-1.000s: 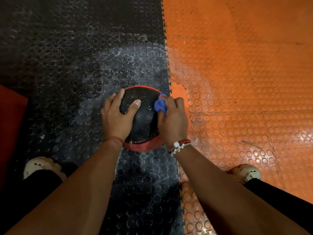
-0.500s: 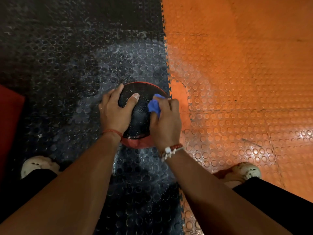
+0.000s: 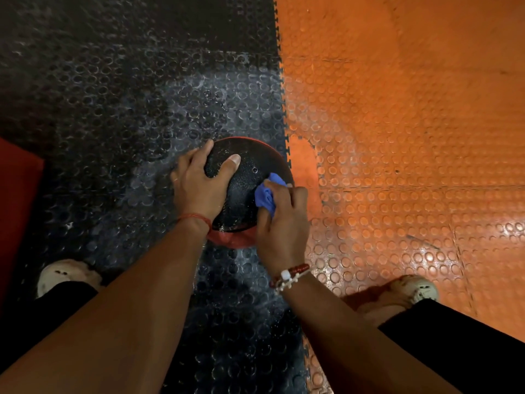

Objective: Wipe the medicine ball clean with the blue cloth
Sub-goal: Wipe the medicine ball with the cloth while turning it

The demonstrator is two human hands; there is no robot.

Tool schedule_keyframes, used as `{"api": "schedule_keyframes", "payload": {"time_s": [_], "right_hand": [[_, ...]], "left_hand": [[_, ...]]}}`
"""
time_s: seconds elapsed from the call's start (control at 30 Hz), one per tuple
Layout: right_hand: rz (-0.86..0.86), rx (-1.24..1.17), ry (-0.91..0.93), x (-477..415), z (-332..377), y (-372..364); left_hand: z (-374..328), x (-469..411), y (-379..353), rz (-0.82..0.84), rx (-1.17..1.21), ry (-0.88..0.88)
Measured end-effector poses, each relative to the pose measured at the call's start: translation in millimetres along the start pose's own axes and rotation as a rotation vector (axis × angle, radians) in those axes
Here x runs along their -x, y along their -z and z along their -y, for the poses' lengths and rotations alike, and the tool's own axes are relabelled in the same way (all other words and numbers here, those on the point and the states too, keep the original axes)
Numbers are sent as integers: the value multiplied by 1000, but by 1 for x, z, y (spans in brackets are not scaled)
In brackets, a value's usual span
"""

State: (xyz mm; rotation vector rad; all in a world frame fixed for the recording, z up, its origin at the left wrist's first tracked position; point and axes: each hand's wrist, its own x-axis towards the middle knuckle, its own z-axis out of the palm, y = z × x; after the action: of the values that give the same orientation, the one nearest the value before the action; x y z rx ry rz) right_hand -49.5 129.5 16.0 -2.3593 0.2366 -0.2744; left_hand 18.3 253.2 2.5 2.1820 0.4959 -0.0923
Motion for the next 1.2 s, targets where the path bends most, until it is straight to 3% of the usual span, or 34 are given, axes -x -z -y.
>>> {"api": "schedule_keyframes", "payload": {"time_s": [0.13,0.43,0.6,0.73,1.0,1.07,1.2], "right_hand": [[-13,43,-7,-38,-5,1],[-105,-40,-367,-32,-29,1],[-31,-121,-129,16,-1,-7],[-77,-122,-58,-19,-10,-7],[-138,-140,-469,-39,-38,-11],[-162,-161,-429,-15,-24,-9],[-74,-212,-169,11,2,-8]], "left_hand": [[3,0,2,11,25,-16],[2,-1,1,3,47,-6],[5,-3,2,0,68,-1],[12,-2,3,5,100,-19],[19,-6,2,-20,162,-21],[20,-7,1,-14,164,-22],[26,-11,3,0,194,-26]]}}
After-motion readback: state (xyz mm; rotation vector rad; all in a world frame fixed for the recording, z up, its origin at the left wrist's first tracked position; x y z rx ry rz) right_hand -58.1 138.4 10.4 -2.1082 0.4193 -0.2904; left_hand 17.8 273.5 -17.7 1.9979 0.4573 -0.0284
